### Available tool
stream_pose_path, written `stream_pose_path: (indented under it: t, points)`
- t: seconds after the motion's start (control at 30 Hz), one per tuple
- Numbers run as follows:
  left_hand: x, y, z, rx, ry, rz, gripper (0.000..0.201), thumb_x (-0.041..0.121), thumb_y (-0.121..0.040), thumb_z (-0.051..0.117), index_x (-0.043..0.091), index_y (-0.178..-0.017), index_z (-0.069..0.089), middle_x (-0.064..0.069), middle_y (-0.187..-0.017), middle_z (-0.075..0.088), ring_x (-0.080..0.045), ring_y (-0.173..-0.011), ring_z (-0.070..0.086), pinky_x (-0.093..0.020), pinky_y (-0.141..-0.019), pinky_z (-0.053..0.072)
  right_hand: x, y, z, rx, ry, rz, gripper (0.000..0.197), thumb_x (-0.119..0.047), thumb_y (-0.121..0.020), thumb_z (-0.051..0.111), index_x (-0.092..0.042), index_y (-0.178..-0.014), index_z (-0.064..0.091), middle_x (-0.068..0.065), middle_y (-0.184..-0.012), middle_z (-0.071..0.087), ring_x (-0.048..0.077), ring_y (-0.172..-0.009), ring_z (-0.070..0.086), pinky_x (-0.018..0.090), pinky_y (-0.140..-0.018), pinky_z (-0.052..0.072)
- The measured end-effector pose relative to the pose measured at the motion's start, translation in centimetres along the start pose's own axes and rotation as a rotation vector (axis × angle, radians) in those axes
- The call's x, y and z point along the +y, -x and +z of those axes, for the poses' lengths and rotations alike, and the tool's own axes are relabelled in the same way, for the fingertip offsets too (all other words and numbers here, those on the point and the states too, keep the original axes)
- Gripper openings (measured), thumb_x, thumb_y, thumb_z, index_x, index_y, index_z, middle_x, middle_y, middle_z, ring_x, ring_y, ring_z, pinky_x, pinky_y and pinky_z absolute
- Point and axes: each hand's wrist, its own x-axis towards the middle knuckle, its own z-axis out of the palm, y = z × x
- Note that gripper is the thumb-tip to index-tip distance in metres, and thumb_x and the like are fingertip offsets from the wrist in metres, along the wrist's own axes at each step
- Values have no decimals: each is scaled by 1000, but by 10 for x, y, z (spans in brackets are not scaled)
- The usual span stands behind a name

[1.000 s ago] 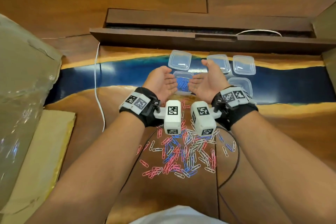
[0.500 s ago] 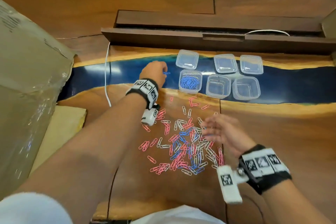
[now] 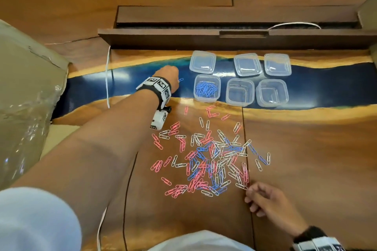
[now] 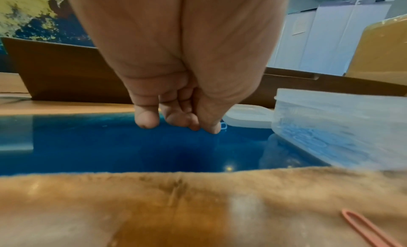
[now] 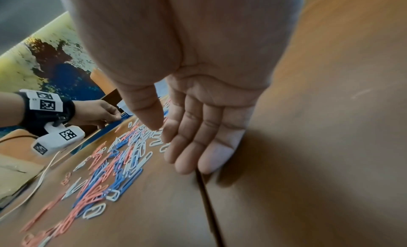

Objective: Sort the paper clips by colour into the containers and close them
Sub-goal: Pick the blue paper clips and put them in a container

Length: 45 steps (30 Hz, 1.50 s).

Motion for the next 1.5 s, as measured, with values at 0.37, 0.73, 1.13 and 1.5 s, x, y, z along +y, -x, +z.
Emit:
stream_pose_path:
  t: [0.37, 0.73, 1.13, 1.5]
  points:
    - [54, 39, -17, 126, 296, 312, 5, 14, -86, 66, 9, -88, 67, -1, -83, 62, -15, -78, 57, -28, -74, 49, -10, -3, 10, -21, 108, -118, 17, -6, -92, 55, -15, -80, 62, 3, -76, 69, 8, -54, 55, 21, -49, 43]
    - [50, 147, 77, -47, 249, 273, 13, 11, -81, 68, 21, -76, 61, 6, -77, 60, -15, -74, 55, -29, -67, 45, -109, -57, 15, 364, 453, -367, 4, -13, -89, 64, -14, -88, 68, -2, -77, 63, 13, -72, 57, 20, -64, 42]
    - [49, 164, 117, 24, 164, 270, 13, 14, -87, 66, 11, -76, 62, -3, -90, 62, -19, -76, 57, -35, -71, 50, -121, -74, 25, 267, 752, -201, 22, -9, -89, 49, -8, -73, 64, 11, -79, 68, 27, -76, 66, 32, -64, 52]
    - [44, 181, 119, 181, 380, 190, 13, 11, -95, 53, 12, -81, 54, 0, -80, 54, -19, -74, 52, -32, -65, 45, -110, -73, 17, 284, 722, -282, 13, -9, -87, 63, -12, -76, 68, 7, -85, 68, 25, -82, 65, 35, -75, 56]
